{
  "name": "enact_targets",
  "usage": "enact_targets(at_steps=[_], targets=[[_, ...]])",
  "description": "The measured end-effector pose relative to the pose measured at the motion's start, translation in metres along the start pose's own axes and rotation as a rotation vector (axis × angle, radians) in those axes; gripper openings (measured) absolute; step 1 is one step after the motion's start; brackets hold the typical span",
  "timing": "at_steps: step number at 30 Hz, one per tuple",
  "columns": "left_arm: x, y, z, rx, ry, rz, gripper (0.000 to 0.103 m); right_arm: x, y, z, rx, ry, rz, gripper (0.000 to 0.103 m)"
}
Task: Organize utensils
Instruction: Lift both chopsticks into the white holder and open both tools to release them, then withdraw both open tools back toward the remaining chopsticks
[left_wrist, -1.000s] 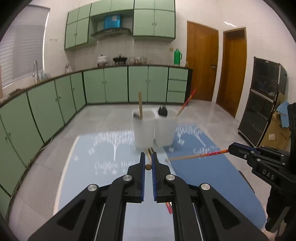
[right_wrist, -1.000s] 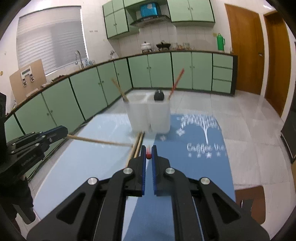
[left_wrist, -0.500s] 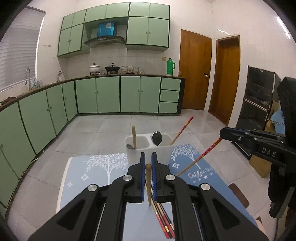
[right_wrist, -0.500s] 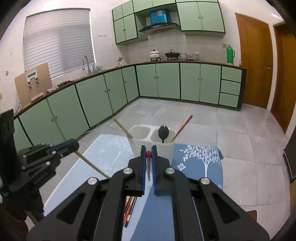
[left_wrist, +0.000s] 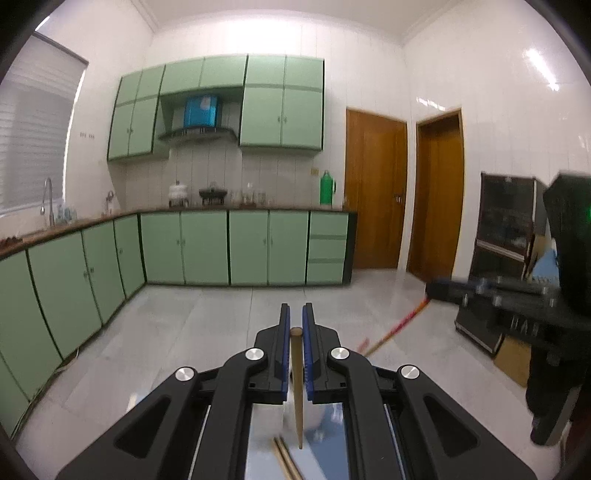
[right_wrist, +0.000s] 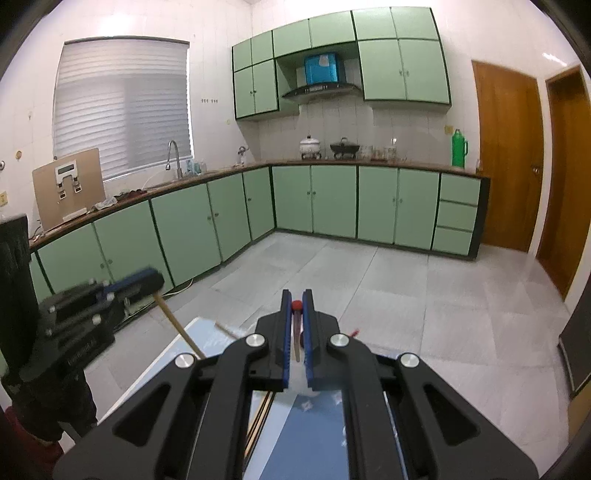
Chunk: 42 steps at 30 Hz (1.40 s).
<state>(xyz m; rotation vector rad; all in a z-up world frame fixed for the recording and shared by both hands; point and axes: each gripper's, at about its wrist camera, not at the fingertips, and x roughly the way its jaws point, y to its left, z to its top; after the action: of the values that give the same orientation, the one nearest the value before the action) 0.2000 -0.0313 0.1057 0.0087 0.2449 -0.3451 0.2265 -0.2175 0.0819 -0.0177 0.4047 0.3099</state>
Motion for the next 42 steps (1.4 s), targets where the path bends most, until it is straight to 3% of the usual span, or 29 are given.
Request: enact_targets(at_steps=[7, 13, 19, 22, 34, 42], targets=[[0.041, 0.012, 0.03, -0.005, -0.093, 0.056, 0.006, 0.037, -0.011, 0.012, -0.009, 0.037, -0.029, 0.005], [0.084, 0.025, 0.006, -0.011, -0.038, 0.098, 0.006, 0.081, -0.016, -0.002, 0.001, 0.107, -0.049, 0.005], [0.118, 0.037, -0.019, -0.037, 0.047, 0.089, 0.007, 0.116, -0.011, -0.018, -0.013, 0.174, -0.05, 0.006], [0.123, 0.039, -0.025, -0.053, 0.075, 0.087, 0.014, 0.126, -0.012, -0.023, -0.003, 0.193, -0.042, 0.008], [0.054, 0.04, -0.03, -0.067, 0.048, 0.104, 0.051, 0.067, -0.029, -0.037, 0.03, 0.1, -0.12, 0.042], [0.007, 0.037, -0.092, -0.08, 0.146, 0.159, 0.066, 0.027, -0.021, -0.098, 0.068, 0.114, -0.111, 0.082]])
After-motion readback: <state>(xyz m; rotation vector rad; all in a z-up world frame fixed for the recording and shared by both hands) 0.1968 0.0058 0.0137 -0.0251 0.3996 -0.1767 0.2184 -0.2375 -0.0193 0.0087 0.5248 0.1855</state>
